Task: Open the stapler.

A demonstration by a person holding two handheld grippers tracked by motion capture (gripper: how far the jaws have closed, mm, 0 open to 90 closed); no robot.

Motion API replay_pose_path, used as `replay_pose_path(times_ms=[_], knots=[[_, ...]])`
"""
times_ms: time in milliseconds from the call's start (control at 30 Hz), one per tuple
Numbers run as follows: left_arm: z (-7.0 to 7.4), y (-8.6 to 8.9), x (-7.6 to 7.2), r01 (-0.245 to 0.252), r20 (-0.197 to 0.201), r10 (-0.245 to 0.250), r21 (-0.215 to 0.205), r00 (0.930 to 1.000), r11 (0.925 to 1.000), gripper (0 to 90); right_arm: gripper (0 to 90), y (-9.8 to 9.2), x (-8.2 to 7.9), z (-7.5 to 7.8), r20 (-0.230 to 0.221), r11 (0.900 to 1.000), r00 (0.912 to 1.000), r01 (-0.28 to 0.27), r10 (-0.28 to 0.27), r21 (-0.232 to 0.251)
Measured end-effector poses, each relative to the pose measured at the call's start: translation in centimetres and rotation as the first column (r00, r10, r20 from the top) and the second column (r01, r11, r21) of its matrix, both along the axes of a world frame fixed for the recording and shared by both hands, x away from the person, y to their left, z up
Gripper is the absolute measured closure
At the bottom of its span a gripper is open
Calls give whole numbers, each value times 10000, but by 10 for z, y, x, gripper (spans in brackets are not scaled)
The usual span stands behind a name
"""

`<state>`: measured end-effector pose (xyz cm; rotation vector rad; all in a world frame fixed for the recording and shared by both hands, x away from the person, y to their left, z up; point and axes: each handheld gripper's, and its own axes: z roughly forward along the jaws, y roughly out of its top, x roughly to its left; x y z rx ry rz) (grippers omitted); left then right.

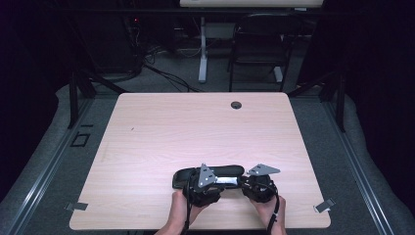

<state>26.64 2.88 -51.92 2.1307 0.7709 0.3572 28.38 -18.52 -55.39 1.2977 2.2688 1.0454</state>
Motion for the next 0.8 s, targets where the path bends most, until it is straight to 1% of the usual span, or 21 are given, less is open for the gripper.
replay_pose_path(times_ms=[33,67,133,200,233,267,300,333,400,433,500,533,567,667,733,800], knots=[[-3,-1,-1,-13,0,13,-44,10000,10000,615,760,0,-1,-1,-19,10000,10000,29,-29,18],[-6,-2,-2,-5,0,5,-30,10000,10000,640,771,0,-1,-3,8,9999,10000,81,-81,135],[-10,-6,-2,-79,92,78,28,9999,10000,682,778,1,-2,-6,66,10000,10000,63,-63,32],[-14,-8,-2,-235,197,236,-25,9995,9997,731,782,2,-3,-8,112,9999,9999,65,-64,-85],[-16,-9,-1,-337,217,339,-72,9992,9994,753,786,3,-4,-9,216,9999,9997,115,-114,-21],[-17,-10,-1,-423,237,425,-86,9988,9991,771,787,3,-3,-10,223,9999,9997,122,-123,60],[-20,-12,-1,-528,267,530,-73,9982,9986,791,788,4,-3,-11,182,9999,9997,130,-131,18],[-22,-13,-2,-586,265,589,-92,9979,9982,807,796,4,-3,-13,281,9998,9994,175,-177,57],[-26,-15,-2,-668,339,668,-1,9972,9978,828,795,6,-2,-15,215,9999,9997,120,-119,-38],[-27,-16,-2,-665,314,662,71,9973,9978,845,798,6,-1,-15,222,9998,9996,165,-162,-118],[-30,-16,-3,-797,379,793,95,9961,9968,870,806,7,-1,-16,301,9996,9994,173,-167,-205],[-31,-17,-2,-884,322,882,26,9956,9961,874,811,7,-1,-16,311,9996,9994,161,-154,-217],[-33,-18,-2,-887,327,883,99,9956,9960,887,815,8,-2,-16,322,9996,9994,150,-143,-226],[-36,-22,-1,-986,557,977,133,9937,9950,900,821,8,-1,-16,348,9997,9994,99,-91,-239],[-38,-24,0,-1081,545,1076,58,9927,9941,900,821,7,-2,-18,427,9999,9990,165,-165,16],[-42,-25,-1,-1272,424,1279,-205,9909,9917,900,825,6,-3,-18,430,9998,9989,199,-200,24]])
